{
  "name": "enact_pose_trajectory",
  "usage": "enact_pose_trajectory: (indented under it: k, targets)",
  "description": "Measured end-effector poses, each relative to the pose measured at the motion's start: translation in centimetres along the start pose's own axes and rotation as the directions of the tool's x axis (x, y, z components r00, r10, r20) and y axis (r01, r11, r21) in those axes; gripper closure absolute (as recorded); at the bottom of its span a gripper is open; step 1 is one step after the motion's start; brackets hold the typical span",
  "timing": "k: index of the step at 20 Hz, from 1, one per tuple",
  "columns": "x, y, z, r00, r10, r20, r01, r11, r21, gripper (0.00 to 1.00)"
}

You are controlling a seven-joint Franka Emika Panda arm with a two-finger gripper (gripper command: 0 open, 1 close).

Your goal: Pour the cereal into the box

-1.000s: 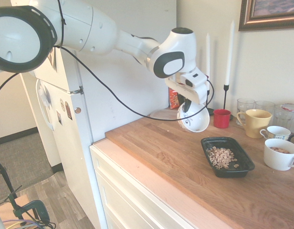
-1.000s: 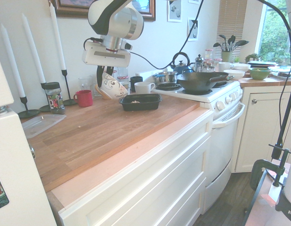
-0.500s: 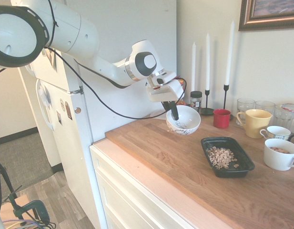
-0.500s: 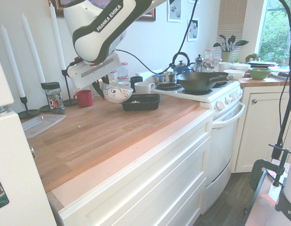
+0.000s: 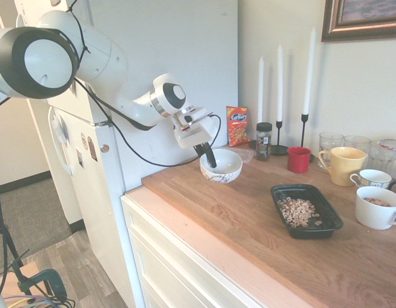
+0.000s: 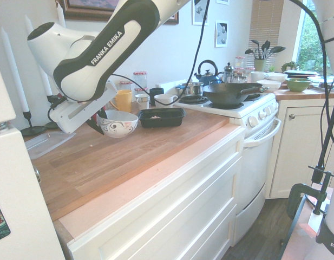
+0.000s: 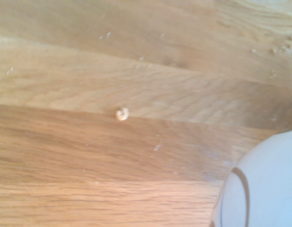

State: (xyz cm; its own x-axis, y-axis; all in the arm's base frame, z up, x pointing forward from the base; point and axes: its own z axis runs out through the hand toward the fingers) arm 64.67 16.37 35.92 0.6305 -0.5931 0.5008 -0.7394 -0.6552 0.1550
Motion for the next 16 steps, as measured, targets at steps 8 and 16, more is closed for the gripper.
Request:
enact_pose_trajectory:
  k: [8, 16]
  targets:
    - [-2.6, -3.6, 2.8, 0.999, -0.020, -0.050, 0.016, 0.998, -0.064, 1.00]
    - [-3.6, -4.6, 4.1, 0.998, 0.013, -0.067, -0.019, 0.995, -0.094, 0.00]
